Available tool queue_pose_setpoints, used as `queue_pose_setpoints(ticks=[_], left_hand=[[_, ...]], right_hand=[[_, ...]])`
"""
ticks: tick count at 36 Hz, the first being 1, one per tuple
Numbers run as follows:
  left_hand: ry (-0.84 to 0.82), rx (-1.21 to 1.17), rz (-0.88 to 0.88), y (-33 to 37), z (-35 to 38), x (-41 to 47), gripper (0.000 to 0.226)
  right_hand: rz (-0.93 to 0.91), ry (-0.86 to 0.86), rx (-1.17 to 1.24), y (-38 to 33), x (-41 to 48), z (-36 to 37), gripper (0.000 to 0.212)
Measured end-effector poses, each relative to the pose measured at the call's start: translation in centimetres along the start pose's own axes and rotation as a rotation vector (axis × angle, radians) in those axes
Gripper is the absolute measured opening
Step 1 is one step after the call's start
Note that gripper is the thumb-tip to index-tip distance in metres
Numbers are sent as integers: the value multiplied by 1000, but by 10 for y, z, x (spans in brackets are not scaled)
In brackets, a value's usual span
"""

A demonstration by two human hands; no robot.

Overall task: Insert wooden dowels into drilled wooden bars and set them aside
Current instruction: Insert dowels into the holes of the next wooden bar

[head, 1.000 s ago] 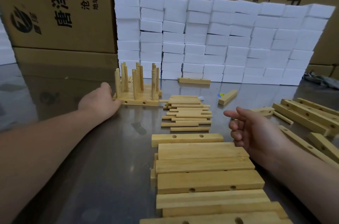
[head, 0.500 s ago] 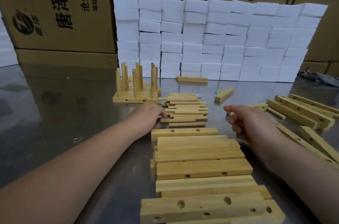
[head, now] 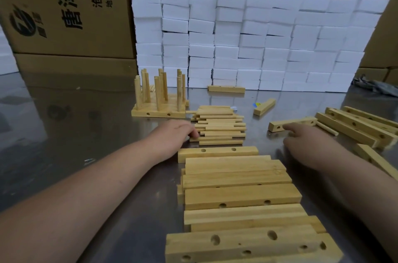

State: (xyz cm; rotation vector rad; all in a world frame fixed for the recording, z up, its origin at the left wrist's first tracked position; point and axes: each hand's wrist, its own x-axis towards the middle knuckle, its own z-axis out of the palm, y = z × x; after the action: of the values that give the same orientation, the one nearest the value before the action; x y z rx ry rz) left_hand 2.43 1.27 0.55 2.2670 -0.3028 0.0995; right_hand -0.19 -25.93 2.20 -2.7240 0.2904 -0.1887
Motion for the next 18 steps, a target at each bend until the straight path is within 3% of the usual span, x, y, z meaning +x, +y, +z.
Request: queue_pose_setpoints(ticks=[4, 8, 12, 18], left_hand=[[-26, -5, -9, 1, 1, -1, 40], [-46, 17, -24, 1, 0, -3, 41], [-65, 32, -34, 2, 0, -3, 36], [-16, 18, -39, 3, 2, -1, 28]], right_hand=[[-7, 110, 88, 1, 1, -5, 46], [28, -1, -166, 4, 0, -3, 42], [-13, -2, -170, 2, -5, -3, 51], [-270, 157, 0, -5, -7, -2, 18]])
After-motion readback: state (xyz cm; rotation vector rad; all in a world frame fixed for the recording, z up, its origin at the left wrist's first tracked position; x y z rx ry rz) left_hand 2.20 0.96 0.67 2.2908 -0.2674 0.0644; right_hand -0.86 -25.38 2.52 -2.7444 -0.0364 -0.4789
